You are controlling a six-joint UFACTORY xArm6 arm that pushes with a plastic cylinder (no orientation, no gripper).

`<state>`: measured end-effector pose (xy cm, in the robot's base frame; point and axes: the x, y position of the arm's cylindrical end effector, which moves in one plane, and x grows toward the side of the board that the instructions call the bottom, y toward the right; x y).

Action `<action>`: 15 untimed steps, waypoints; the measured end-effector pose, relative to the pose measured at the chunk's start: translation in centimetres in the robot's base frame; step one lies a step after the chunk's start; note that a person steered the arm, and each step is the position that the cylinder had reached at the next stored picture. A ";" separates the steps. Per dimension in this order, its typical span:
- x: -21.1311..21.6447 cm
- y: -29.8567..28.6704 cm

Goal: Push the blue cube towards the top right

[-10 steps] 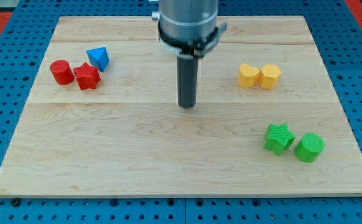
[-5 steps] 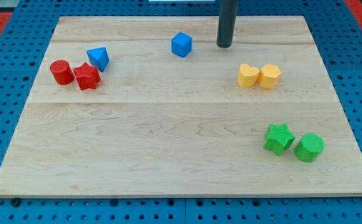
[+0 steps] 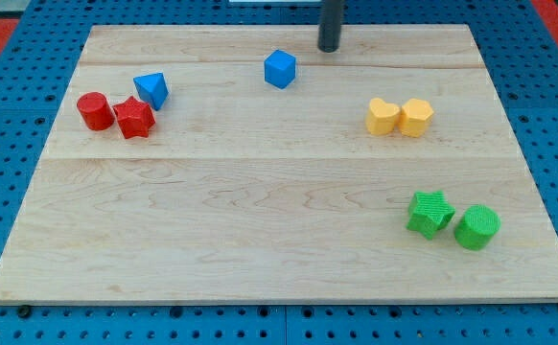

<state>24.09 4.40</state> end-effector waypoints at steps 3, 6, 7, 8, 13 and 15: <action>2.5 -4.1; 3.4 -4.5; 3.8 -5.3; 3.8 -5.4; 8.1 -5.2; 12.0 -6.3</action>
<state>36.14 -1.91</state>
